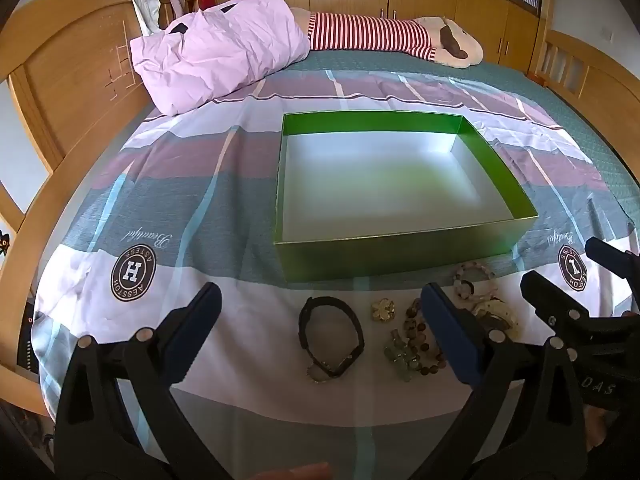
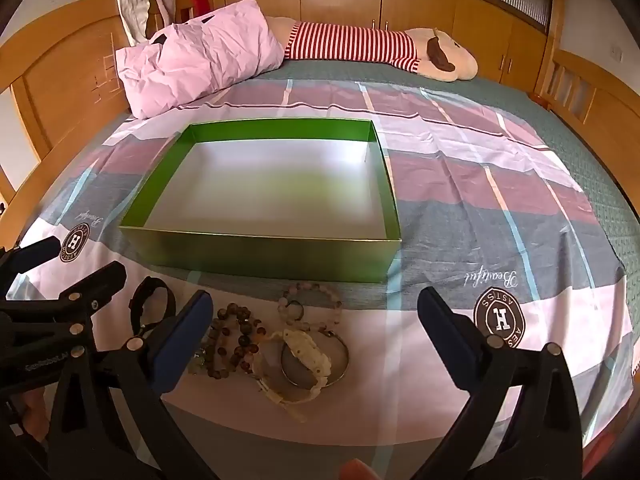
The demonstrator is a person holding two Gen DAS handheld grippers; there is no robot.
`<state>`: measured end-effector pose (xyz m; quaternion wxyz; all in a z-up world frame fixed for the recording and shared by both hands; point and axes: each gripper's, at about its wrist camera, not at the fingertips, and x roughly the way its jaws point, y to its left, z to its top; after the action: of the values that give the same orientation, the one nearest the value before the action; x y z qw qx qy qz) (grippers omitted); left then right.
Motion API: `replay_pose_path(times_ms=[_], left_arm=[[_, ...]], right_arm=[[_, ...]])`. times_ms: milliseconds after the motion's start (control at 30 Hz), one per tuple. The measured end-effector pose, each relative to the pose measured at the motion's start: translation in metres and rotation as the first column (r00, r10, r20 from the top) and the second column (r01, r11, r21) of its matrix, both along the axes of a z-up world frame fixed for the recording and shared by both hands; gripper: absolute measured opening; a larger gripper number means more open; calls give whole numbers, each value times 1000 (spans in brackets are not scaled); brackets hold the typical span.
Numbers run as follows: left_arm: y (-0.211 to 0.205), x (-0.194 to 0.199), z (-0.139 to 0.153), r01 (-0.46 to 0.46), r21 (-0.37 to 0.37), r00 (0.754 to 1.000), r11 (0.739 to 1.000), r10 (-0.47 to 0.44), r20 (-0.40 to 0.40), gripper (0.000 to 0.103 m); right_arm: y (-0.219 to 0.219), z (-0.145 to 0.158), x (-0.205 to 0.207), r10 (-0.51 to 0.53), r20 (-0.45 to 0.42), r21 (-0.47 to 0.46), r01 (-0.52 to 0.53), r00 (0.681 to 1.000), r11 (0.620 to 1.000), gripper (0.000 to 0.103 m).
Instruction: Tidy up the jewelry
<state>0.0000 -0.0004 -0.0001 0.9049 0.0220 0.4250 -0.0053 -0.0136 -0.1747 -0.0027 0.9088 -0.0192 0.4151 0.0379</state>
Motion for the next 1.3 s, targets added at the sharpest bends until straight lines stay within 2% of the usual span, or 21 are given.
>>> replay_pose_path(times_ms=[267,300,1300], left_arm=[[0,0,0,0,-4,1000,1000,0,0,101],[0,0,0,0,-3,1000,1000,0,0,101],[1,0,-3,5,6,1000,1000,-5,-4,101]], right_arm=[[2,1,-1,-3,-8,8,3,1000,1000,102],[2,9,-4,4,9,-1,-4,1000,1000,102],[3,5,-6,8,34,-6,-8,999,1000,102]])
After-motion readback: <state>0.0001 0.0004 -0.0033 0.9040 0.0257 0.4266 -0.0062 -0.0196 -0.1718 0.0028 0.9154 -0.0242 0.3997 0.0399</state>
